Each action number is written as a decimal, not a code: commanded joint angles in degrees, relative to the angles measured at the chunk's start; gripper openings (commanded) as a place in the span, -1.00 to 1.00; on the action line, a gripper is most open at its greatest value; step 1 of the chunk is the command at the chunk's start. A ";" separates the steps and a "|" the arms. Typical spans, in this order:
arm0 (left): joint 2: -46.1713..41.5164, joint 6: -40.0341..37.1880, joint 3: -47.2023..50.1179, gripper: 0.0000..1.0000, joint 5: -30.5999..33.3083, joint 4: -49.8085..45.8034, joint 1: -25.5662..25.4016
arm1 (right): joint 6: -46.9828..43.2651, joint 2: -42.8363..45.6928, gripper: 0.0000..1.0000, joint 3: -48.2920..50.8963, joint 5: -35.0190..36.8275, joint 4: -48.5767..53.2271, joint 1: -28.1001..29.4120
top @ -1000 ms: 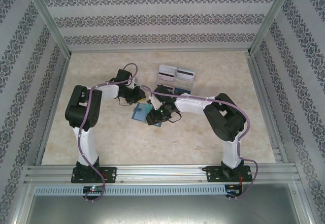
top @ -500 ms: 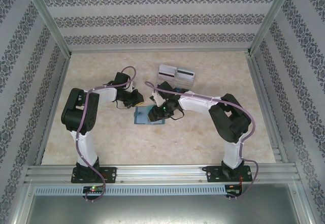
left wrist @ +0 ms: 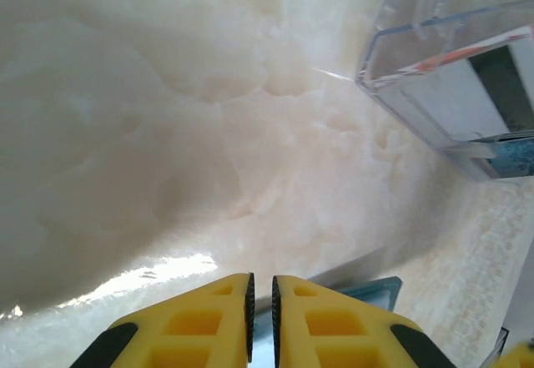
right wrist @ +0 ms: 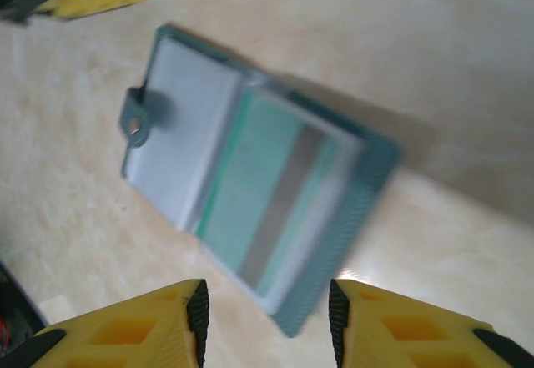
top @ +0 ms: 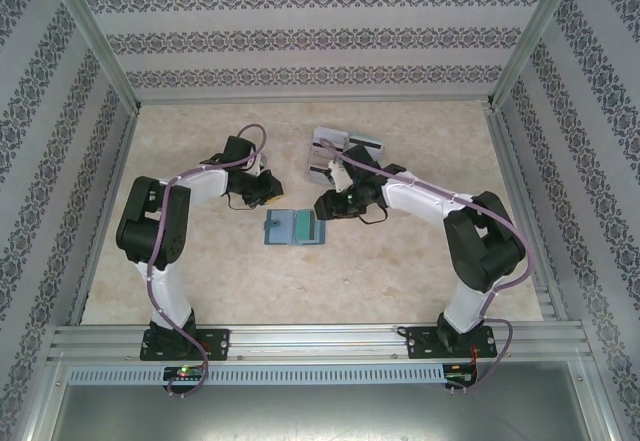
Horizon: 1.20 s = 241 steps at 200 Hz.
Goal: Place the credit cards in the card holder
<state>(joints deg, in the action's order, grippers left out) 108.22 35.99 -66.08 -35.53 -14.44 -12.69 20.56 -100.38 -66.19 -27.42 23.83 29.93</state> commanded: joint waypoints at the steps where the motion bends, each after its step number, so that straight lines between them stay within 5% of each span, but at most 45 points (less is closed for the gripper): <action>1: -1.87 -1.49 -0.61 -0.68 0.64 -2.27 -0.49 | -1.93 3.58 -0.10 0.47 1.87 -0.11 -4.26; 77: 1.64 -2.12 -4.75 -0.65 0.55 -2.89 -0.56 | -12.66 9.23 0.08 -5.86 14.28 0.44 -16.83; 119: 5.98 -2.49 -13.40 -0.57 -0.16 -3.40 -0.56 | -20.37 3.52 0.21 -14.34 20.21 1.20 -16.77; 241: 19.35 0.89 -31.12 -0.24 -4.17 1.05 -2.03 | -34.36 -22.95 0.35 -48.39 13.67 12.46 -11.10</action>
<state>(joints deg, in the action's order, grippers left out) 126.76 36.12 -94.87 -37.54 -14.96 -13.50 -9.91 -119.68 -109.58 -11.03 32.03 17.54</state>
